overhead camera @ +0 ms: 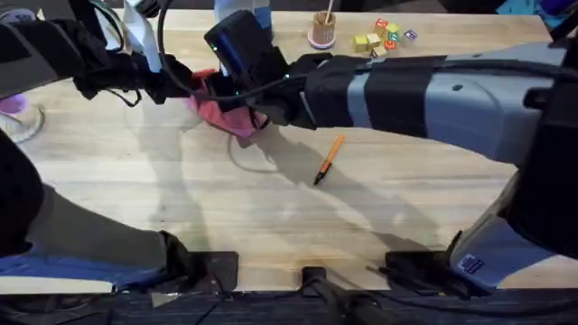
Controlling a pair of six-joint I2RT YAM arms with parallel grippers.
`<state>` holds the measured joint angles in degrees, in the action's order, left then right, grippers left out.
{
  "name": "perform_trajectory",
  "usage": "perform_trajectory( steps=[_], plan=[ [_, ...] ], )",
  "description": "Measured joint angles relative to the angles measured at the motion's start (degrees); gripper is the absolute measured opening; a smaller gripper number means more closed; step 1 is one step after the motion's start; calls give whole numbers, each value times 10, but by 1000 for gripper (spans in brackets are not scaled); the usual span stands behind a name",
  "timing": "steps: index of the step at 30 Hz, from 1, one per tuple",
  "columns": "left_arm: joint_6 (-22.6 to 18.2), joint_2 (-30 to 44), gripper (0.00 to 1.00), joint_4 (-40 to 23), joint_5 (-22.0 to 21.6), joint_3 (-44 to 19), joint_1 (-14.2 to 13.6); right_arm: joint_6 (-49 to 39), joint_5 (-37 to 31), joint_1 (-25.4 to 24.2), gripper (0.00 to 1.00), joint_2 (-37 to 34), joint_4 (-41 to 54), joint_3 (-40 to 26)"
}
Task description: Unzip the bag, pick up the pens from the table one at a time and place them inside, then zip the bag closed.
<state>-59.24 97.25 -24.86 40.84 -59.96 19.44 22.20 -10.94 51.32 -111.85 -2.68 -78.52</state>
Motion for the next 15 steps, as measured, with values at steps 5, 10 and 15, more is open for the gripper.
perform_trajectory(
  steps=[5, 10, 15],
  plan=[
    [0, 0, 42, 1, -2, -1, 0, -3, -4, -9, 30, 0, 1, -13],
    [0, 0, 42, 2, -1, -1, 0, -4, -15, -25, 30, 0, -32, -22],
    [0, 0, 42, 0, 3, -2, 0, -5, -23, -35, 30, 0, -49, -30]
  ],
)
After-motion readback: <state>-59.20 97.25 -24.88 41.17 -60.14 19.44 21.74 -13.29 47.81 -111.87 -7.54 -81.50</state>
